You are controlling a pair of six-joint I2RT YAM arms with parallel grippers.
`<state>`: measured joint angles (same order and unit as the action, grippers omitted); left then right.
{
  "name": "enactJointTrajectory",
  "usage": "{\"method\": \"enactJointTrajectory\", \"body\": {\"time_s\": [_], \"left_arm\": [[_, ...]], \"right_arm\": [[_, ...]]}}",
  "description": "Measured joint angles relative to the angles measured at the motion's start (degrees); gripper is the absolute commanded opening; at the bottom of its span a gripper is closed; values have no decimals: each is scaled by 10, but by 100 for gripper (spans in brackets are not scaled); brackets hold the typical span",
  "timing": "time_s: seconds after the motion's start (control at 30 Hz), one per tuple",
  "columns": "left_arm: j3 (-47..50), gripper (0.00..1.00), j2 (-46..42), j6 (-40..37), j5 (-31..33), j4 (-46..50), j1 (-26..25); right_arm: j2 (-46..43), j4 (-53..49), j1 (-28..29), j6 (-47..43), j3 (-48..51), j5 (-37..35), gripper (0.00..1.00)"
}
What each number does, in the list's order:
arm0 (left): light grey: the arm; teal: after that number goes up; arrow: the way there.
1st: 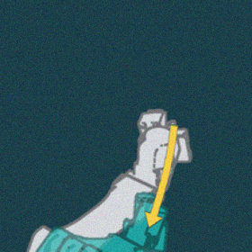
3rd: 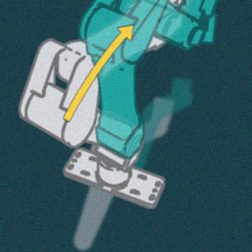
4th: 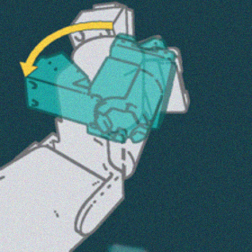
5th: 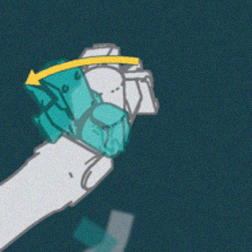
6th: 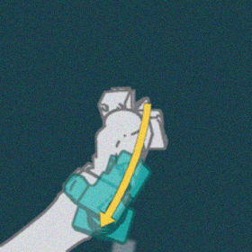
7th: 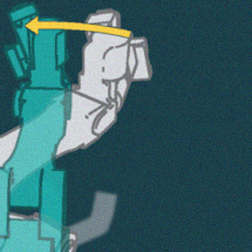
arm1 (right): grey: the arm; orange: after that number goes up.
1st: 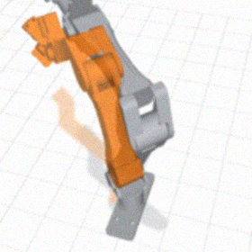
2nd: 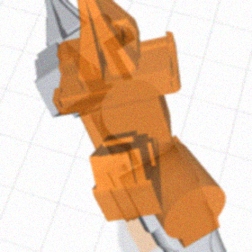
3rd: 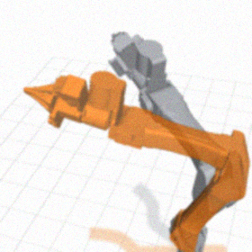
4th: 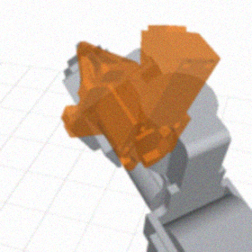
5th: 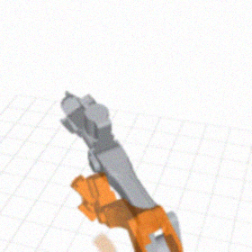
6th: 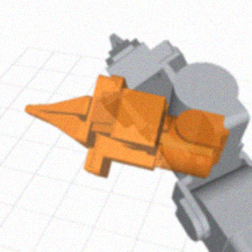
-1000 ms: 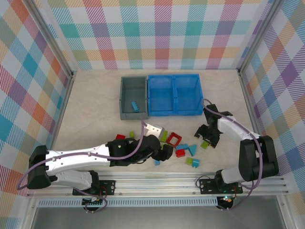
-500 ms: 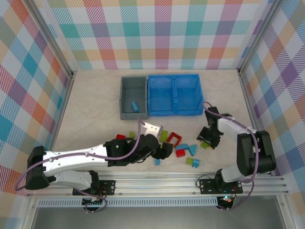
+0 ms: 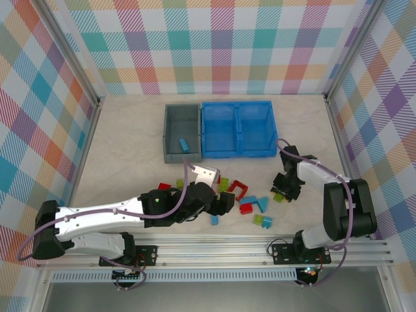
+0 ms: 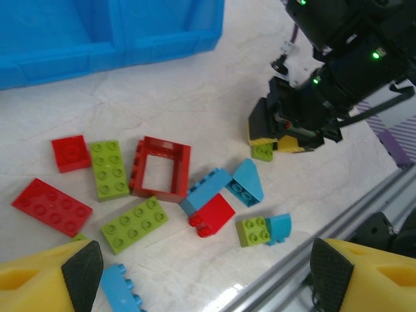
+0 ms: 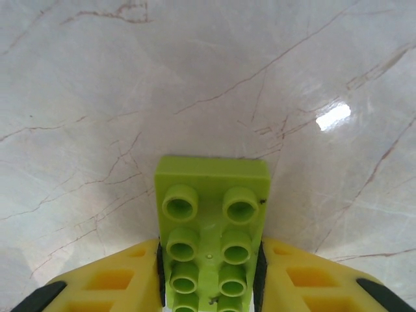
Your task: Sort the legos into containers by color
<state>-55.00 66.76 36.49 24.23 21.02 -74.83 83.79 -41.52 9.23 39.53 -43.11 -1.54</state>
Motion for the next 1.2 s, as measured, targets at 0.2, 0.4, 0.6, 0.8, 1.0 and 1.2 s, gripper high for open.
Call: {"method": "enactJointTrajectory", "body": {"time_s": [0.2,0.4,0.6,0.8,1.0,1.2], "left_arm": [[-52,86,-40,-1,44,61,6],[-111,86,-44,-4,42,88,47],[-128,86,-26,-14,34,101,75],[-130,86,-21,-14,29,113,76],[-130,85,-21,-12,30,134,76],[-130,84,-18,5,40,173,76]], "right_arm": [[-66,-42,81,-13,-59,-43,35],[-29,-75,134,-52,-260,-75,35],[144,-74,121,-101,-426,-100,35],[299,-86,102,-133,-518,-111,36],[367,-103,91,-142,-579,-115,49],[371,-113,88,-147,-583,-115,62]]}}
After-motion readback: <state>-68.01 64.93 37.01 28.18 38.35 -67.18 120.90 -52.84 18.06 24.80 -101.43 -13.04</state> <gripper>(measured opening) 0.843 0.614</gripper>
